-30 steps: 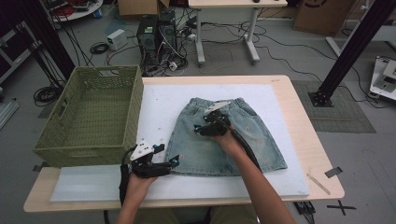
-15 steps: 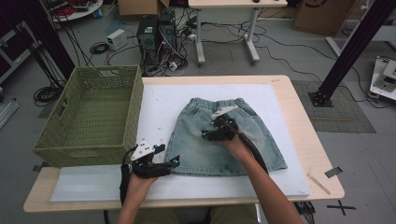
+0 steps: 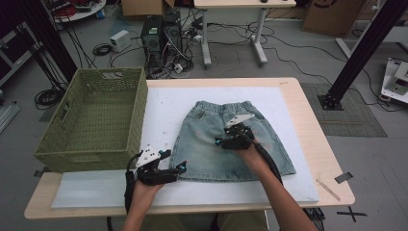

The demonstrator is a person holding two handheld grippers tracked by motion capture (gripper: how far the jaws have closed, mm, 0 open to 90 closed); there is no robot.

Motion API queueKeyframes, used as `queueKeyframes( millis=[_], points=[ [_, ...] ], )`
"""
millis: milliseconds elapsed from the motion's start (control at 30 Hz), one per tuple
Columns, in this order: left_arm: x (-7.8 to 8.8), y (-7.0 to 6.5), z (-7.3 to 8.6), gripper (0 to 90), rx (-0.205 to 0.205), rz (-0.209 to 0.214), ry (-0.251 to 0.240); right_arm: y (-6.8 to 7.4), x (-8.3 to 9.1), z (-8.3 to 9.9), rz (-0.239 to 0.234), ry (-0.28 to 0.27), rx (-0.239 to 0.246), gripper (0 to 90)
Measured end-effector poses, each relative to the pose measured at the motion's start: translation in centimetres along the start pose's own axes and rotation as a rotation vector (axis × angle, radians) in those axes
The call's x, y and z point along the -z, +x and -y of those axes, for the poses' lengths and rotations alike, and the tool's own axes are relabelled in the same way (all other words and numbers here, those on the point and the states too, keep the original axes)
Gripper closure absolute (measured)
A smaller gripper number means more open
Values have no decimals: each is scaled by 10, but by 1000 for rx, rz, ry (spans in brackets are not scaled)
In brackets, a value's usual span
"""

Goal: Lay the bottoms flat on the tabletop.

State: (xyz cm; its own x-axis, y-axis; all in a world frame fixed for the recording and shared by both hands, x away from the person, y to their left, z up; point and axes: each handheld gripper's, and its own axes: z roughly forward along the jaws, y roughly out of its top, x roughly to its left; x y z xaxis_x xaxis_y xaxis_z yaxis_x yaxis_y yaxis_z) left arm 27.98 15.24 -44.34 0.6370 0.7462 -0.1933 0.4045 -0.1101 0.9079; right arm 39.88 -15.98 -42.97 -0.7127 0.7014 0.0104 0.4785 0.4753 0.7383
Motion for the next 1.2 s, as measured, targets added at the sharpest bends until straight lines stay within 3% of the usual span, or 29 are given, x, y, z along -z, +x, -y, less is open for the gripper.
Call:
queueKeyframes(
  millis=[100,167,233,300,400,567,767,967,1100,1200],
  points=[
    [1,0,1,230,-1,-4,0,-13,22,11,48,-4,3,486],
    [1,0,1,229,5,-9,-4,-23,29,20,114,47,15,502],
    [1,1,1,230,6,-13,-8,-35,31,31,150,102,14,498],
    [1,1,0,229,9,-16,-8,-45,32,40,141,130,-11,492],
    [0,2,-1,230,26,-13,-12,-50,42,46,114,120,-32,490],
    [0,1,-2,230,24,-12,-21,-61,78,59,121,6,-89,396],
    [1,-3,-6,224,40,-23,-48,-61,110,73,152,-89,-91,281],
    [-1,-4,-12,224,10,-22,-51,-57,116,73,177,-127,-113,218],
    [-2,-5,-13,224,8,-40,-74,-57,115,72,167,-136,-124,217],
    [-5,-4,-14,224,17,-45,-62,-56,117,72,154,-144,-138,217]
  ],
)
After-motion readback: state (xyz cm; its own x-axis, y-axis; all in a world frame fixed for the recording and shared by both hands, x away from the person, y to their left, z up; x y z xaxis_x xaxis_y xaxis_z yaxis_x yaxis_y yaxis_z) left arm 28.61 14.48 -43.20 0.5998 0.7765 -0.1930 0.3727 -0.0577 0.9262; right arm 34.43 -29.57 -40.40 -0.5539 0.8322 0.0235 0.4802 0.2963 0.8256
